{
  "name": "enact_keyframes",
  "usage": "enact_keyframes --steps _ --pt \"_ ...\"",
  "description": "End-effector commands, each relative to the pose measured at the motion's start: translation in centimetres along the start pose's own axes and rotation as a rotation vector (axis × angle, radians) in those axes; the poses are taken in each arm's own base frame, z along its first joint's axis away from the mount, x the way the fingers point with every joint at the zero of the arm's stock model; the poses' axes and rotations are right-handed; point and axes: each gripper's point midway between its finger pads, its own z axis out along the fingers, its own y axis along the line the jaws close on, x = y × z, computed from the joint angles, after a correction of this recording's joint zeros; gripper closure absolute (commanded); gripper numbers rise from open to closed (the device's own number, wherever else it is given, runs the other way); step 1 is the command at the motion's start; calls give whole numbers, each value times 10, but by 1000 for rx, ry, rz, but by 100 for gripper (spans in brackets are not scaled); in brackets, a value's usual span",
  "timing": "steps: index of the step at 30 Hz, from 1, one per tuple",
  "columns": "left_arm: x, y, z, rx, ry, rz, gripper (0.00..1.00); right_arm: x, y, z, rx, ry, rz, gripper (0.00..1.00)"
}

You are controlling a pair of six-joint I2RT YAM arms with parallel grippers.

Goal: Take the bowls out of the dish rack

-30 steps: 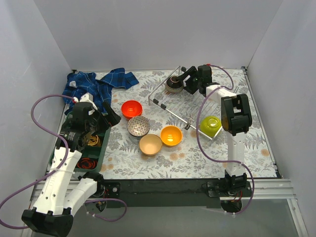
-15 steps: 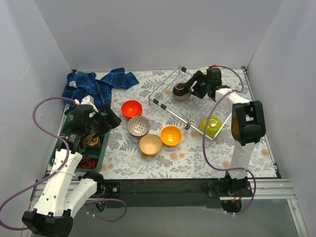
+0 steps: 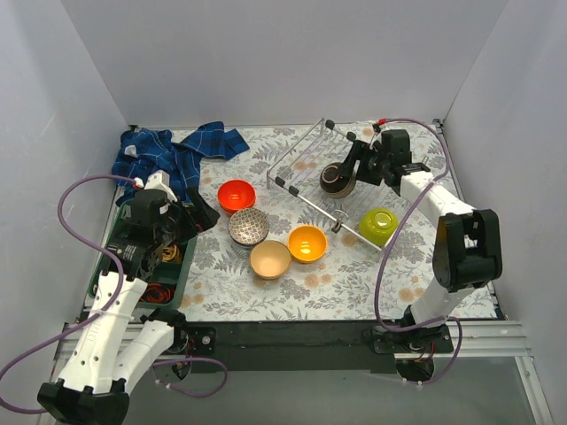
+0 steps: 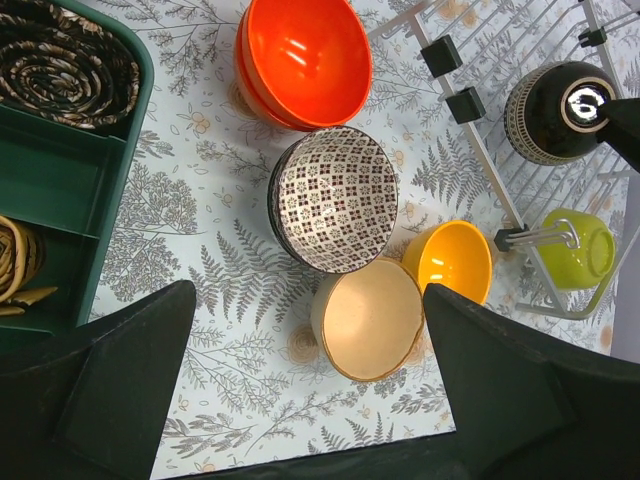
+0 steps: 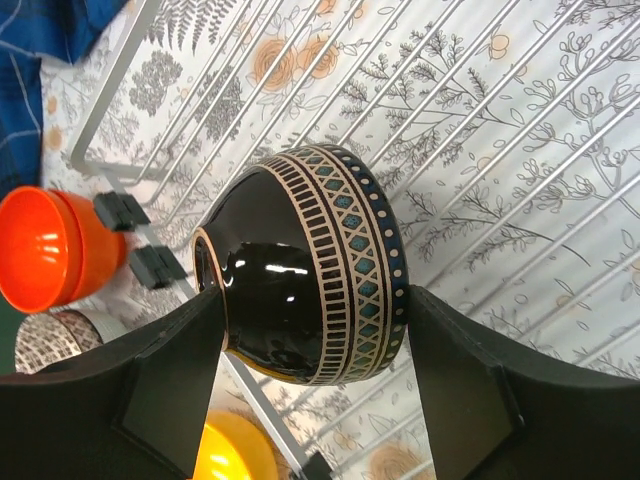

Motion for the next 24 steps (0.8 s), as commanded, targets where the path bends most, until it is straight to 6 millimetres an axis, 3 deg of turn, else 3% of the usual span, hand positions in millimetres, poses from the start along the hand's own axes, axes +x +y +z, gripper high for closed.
enact_keyframes --steps 1,12,24 --pt "-1 -4 -3 24 -21 32 2 -21 19 -32 -58 -87 -159 91" --pt "6 -12 1 62 3 40 2 -19 23 -56 18 -125 -420 92" --pt "17 -28 21 114 82 40 2 -22 58 -62 212 -208 -866 94"
